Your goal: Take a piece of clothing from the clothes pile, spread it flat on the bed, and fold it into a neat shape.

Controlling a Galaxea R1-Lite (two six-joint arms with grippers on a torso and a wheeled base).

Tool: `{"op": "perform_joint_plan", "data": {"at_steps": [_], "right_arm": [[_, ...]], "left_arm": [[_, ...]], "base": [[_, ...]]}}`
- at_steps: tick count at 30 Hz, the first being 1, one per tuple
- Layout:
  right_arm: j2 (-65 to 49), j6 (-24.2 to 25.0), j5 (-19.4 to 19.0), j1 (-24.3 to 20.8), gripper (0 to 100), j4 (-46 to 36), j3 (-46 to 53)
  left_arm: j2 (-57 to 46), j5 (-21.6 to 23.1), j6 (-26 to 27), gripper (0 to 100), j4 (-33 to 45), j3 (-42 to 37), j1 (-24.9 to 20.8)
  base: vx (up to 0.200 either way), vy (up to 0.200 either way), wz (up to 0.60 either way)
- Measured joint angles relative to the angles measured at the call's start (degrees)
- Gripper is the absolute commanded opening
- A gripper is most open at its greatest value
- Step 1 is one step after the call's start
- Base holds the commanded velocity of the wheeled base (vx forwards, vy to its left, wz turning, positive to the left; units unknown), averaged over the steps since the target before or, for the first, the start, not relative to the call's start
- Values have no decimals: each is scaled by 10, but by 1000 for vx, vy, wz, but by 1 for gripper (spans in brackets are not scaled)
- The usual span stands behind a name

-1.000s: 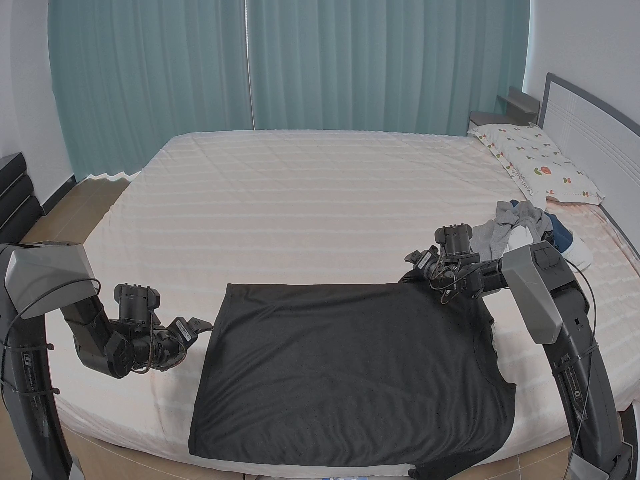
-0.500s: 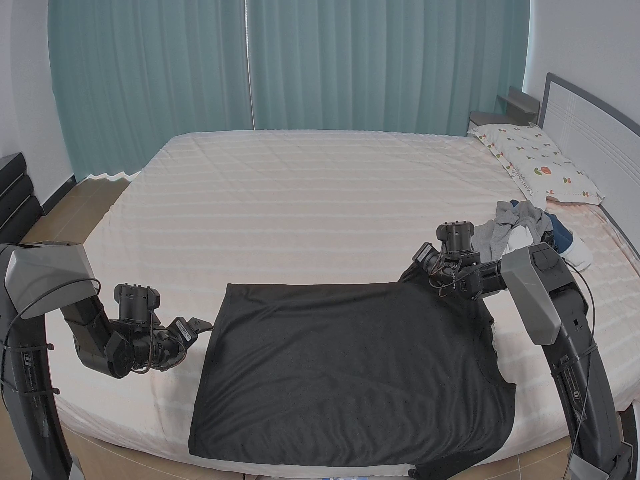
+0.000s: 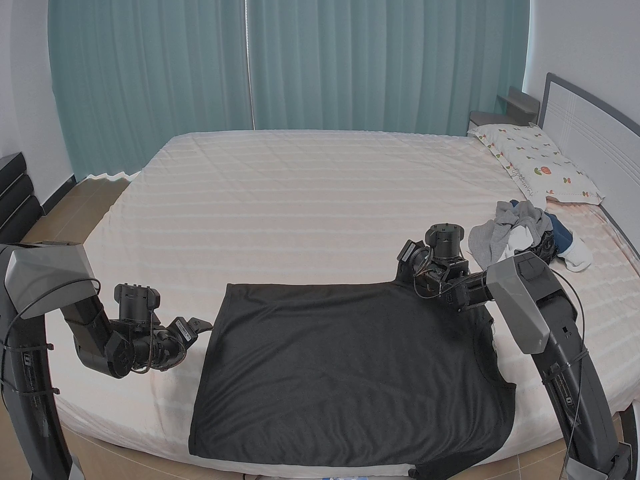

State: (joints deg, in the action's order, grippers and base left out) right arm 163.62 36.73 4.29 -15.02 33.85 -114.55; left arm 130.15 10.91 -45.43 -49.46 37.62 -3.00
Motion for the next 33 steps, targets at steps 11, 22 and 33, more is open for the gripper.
{"op": "perform_joint_plan", "data": {"at_steps": [11, 22, 33], "right_arm": [[18, -21, 5, -14, 100, 38, -1], [-17, -20, 19, 12, 100, 37, 0], [-61, 2, 34, 64, 100, -27, 76]], "left_arm": [[0, 0, 0, 100, 0, 0, 0], [0, 0, -1, 100, 0, 0, 0], [0, 0, -3, 100, -1, 0, 0]], "base": [[0, 0, 0], [0, 0, 0], [0, 0, 0]]}}
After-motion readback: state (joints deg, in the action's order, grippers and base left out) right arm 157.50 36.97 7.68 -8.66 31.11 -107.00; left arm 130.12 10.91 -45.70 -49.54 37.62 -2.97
